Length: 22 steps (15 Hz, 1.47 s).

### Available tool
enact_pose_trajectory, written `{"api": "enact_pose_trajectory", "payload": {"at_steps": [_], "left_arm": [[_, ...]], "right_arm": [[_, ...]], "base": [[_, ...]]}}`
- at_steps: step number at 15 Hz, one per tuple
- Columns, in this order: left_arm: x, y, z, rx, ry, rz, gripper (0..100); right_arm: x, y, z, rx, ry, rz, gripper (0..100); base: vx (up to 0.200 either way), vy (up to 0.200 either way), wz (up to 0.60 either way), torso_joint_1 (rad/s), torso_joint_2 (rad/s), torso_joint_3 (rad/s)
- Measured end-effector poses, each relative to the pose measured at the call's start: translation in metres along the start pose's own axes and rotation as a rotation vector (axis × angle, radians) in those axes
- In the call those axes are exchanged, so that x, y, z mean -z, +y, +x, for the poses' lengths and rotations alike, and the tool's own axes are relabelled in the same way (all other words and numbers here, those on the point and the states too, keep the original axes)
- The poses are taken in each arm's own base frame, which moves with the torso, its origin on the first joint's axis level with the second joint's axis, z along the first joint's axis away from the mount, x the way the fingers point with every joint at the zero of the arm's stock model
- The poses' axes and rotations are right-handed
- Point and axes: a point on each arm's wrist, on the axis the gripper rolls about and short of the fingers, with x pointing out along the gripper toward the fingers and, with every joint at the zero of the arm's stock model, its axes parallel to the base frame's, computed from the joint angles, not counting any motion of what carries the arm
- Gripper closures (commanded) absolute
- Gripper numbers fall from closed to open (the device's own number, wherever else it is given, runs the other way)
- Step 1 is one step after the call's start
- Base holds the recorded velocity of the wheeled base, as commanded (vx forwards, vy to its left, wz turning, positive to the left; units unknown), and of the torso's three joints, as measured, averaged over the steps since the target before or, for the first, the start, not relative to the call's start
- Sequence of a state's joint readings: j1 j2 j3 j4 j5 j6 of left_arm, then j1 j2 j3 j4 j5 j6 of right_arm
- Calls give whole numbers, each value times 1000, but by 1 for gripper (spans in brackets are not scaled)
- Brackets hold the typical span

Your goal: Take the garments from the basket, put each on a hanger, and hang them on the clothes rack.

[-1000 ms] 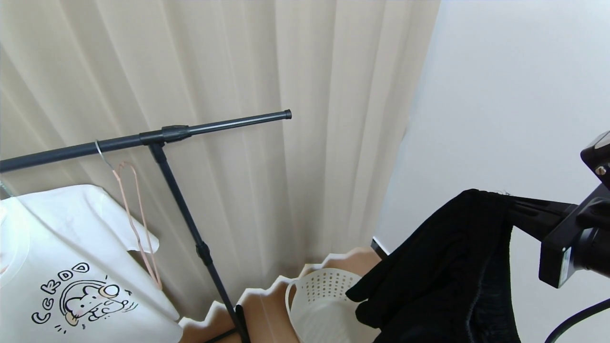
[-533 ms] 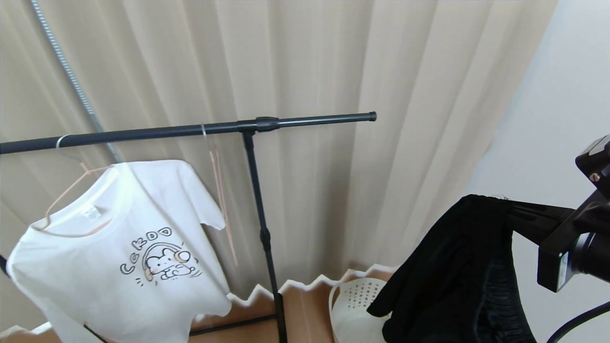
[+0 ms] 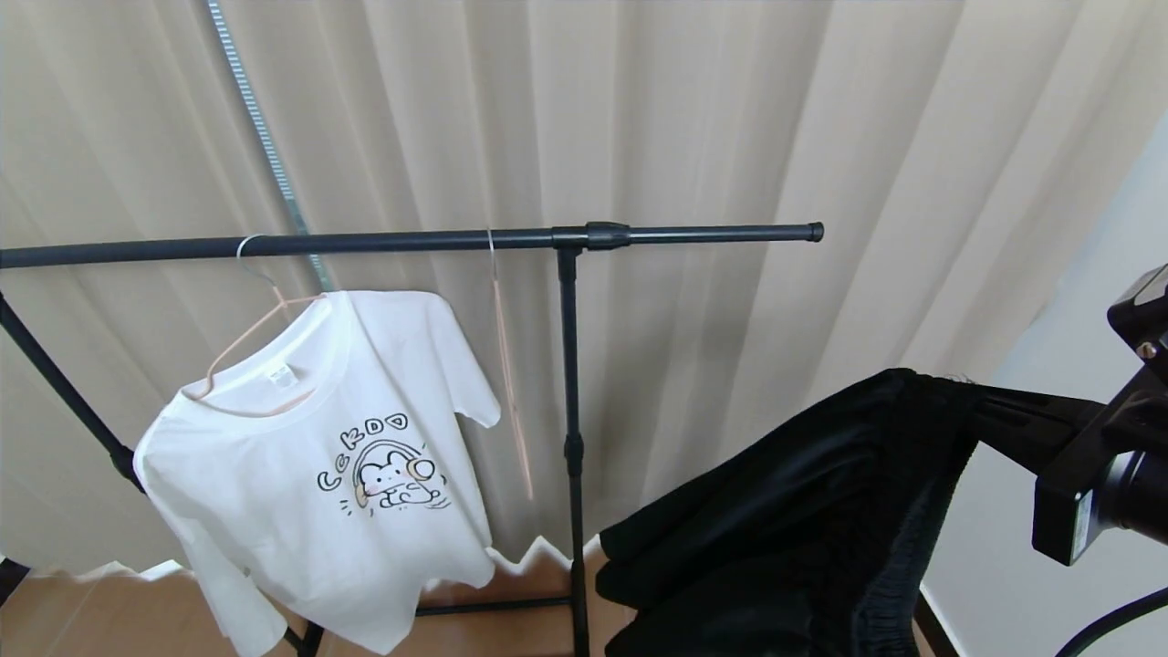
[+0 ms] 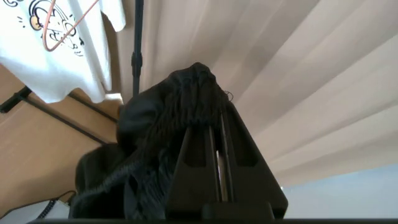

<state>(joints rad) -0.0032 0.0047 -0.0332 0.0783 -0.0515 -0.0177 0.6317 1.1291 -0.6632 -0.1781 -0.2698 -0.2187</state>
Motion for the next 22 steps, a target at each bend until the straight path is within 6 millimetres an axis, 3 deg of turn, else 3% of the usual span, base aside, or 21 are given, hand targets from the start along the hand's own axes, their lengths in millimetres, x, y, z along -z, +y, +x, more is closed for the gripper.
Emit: {"api": "enact_pose_trajectory", "payload": {"at_steps": [6,15,22], "left_arm": [[0,0,0,-2,-2,0,0],[0,0,0,-1,-1,0,0],[0,0,0,-1,-1,0,0]], "right_arm": [[0,0,-2,1,-4,1,100],[0,-1,-2,1,-7,2,100],[2,0,-2,1,1,-2,100]], "base": [[0,200,0,2,2,2],[-200,0,0,-1,3,1],[0,0,0,0,0,0]]}}
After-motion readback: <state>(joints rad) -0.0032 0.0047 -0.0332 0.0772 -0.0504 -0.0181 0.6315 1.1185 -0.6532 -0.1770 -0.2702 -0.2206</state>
